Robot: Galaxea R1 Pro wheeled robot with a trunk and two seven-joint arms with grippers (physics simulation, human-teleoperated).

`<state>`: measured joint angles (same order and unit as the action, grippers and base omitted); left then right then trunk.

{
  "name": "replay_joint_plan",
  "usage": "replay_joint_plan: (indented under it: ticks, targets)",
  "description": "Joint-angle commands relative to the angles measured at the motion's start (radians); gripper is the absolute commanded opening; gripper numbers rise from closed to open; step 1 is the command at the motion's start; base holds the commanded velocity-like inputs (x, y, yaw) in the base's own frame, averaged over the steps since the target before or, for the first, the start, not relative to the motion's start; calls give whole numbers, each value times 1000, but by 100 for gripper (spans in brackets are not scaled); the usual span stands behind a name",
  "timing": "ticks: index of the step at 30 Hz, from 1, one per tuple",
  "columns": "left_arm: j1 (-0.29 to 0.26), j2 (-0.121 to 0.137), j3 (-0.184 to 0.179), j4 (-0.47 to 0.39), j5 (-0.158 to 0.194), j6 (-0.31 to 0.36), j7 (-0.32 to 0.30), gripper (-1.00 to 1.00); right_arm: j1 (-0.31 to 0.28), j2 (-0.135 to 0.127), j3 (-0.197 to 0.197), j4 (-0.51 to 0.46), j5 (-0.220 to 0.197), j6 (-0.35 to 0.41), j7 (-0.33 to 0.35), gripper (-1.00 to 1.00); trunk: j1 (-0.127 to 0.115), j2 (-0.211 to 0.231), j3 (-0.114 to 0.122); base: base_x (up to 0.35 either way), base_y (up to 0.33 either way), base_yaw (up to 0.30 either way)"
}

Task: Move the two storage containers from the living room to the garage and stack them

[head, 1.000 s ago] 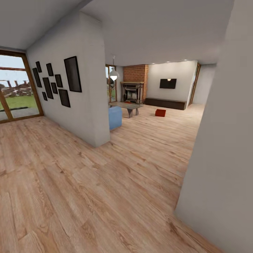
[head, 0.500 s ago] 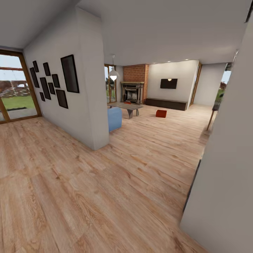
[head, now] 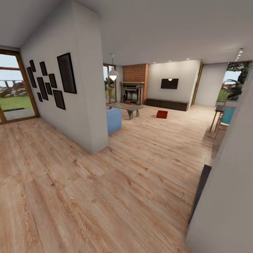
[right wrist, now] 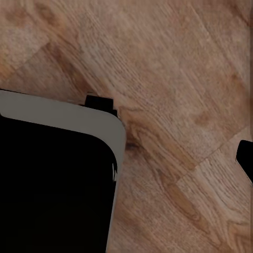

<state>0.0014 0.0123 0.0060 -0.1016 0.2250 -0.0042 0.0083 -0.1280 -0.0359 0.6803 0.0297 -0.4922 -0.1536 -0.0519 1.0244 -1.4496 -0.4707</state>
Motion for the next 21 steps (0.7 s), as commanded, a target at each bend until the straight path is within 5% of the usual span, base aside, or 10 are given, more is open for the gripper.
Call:
replay_joint_plan:
  ticks: [1, 21]
  targets:
    - [0, 0, 0, -1, 5, 0, 1, 100, -1, 1, 8, 2, -8, -5, 0, 100, 1, 0, -1, 323, 0, 0]
    - [0, 0, 0, -2, 5, 0, 1, 100, -1, 1, 8, 2, -8, -5, 0, 100, 1, 0, -1, 324, 0, 0]
